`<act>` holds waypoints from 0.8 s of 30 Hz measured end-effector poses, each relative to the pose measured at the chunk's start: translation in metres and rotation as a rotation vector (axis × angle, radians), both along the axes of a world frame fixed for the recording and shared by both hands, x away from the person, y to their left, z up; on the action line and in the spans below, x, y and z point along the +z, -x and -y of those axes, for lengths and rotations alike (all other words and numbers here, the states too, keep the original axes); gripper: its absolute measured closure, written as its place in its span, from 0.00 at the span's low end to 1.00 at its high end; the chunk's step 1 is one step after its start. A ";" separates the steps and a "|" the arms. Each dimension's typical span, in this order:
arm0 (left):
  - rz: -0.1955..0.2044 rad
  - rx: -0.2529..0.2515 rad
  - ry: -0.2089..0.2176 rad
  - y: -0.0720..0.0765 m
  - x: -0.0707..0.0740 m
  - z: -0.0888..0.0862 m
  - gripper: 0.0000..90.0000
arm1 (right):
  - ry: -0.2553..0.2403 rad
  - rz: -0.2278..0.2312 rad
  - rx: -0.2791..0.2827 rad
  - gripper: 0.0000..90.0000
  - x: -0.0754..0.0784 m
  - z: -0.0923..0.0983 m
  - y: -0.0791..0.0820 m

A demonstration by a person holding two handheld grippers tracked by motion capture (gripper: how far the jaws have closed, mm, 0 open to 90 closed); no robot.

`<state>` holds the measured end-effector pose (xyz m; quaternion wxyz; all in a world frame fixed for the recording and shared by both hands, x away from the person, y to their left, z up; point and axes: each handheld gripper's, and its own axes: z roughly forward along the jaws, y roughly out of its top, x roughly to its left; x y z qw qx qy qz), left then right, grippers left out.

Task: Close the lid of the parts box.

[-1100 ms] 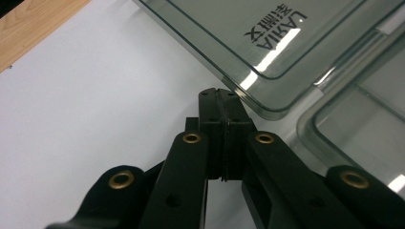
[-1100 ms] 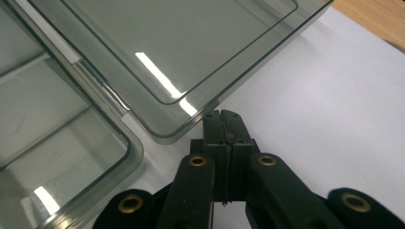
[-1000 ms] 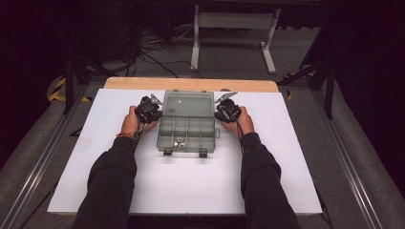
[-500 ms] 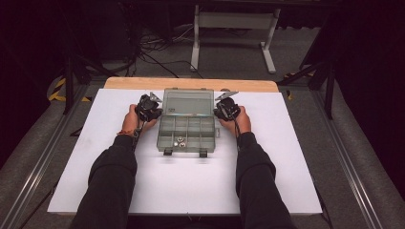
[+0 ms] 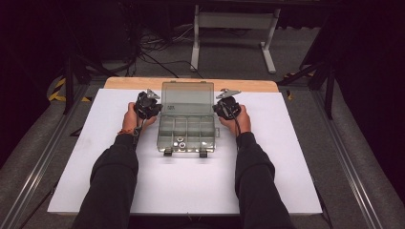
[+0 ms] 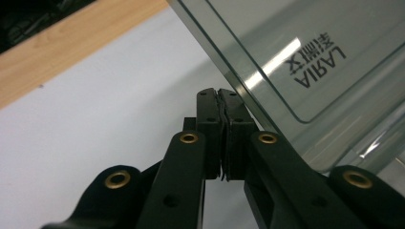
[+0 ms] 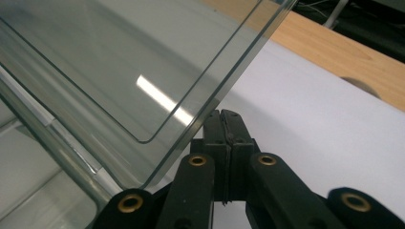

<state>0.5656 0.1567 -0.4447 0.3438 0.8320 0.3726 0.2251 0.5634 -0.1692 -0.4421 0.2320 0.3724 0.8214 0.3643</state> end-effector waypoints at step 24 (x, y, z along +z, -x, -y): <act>0.056 -0.001 0.070 0.001 0.008 -0.004 0.94 | -0.012 0.081 0.038 1.00 0.017 0.007 0.003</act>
